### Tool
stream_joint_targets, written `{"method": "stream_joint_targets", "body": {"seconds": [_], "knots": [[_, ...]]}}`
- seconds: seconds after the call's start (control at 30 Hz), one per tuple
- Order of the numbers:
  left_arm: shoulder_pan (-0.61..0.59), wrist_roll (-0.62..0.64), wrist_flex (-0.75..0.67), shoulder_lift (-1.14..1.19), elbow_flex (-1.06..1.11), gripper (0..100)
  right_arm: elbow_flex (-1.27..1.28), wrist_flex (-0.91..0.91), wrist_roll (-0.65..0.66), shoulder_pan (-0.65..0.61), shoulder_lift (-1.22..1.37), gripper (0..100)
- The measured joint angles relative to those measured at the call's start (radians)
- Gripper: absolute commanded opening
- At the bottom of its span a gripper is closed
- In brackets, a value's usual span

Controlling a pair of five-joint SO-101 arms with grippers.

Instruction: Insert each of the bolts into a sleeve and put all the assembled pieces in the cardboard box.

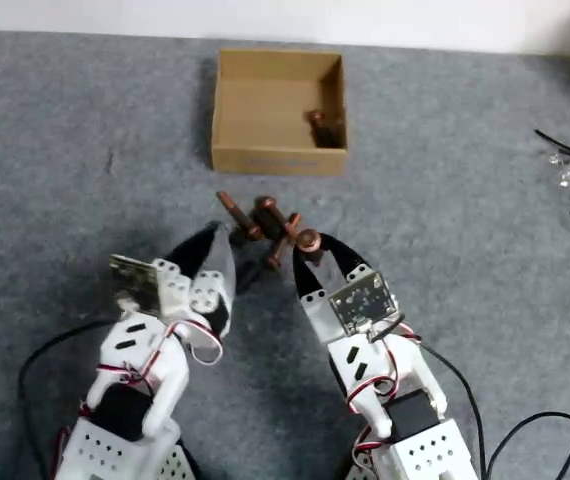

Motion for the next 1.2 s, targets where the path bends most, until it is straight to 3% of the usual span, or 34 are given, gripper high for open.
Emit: {"method": "stream_joint_targets", "body": {"seconds": [0.23, 0.37, 0.57, 0.7, 1.0, 1.2], "knots": [[0.081, -0.315, 0.115, 0.000, 0.015, 1, 0.000, 0.000, 0.000, 0.014, 0.000, 0.5], [0.081, -0.417, 0.123, 0.000, 0.015, 1, 0.000, 0.000, -0.002, 0.055, 0.000, 0.5], [0.034, -0.425, 0.123, 0.000, 0.020, 1, 0.000, 0.000, -0.002, 0.066, 0.000, 0.5], [-0.020, -0.354, 0.123, 0.000, 0.020, 1, 0.000, 0.002, -0.002, 0.066, 0.000, 0.5], [-0.038, -0.364, 0.123, 0.000, 0.020, 1, -0.023, 0.152, 0.064, 0.077, 0.002, 0.5], [-0.035, -0.364, 0.123, 0.000, 0.020, 1, -0.196, 0.121, 0.063, 0.081, 0.253, 0.5]]}}
